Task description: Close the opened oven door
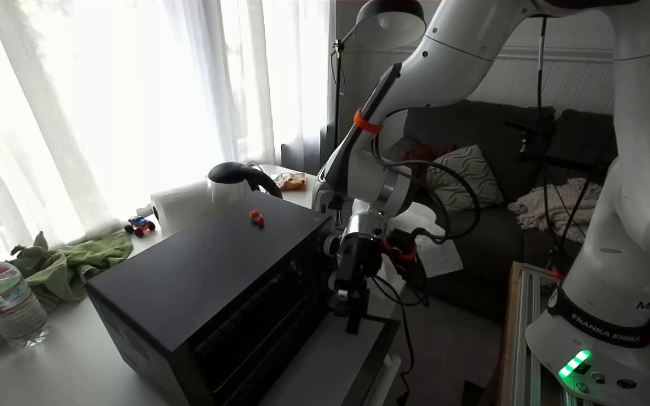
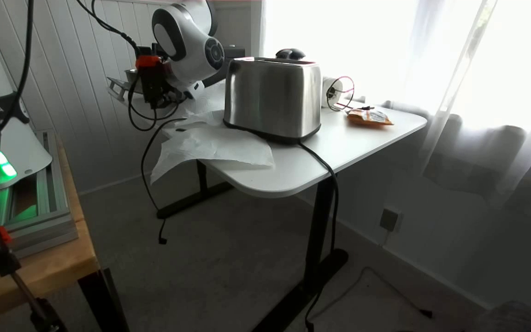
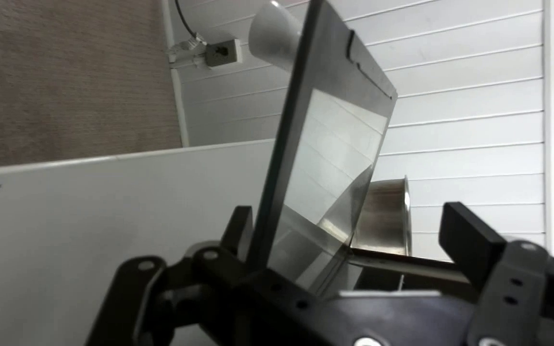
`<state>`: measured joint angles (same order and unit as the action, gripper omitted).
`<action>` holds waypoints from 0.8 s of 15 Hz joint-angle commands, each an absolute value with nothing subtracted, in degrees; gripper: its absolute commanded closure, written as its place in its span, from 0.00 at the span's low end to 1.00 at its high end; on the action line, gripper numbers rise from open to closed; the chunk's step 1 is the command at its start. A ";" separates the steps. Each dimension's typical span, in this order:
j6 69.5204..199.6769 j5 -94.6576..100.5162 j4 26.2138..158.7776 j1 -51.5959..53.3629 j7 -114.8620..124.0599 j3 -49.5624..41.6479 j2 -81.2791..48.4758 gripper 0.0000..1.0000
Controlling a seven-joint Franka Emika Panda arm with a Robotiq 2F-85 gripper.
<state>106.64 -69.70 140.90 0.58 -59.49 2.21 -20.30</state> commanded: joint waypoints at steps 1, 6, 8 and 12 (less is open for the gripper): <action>101.05 -73.34 142.50 -1.22 -60.79 1.73 -18.91 0.00; 97.50 -81.24 144.80 -2.22 -60.92 0.66 -17.19 0.00; 96.17 -84.93 146.24 -2.32 -61.24 0.17 -16.12 0.00; 97.34 -91.65 151.26 -1.67 -63.09 -1.01 -10.49 0.00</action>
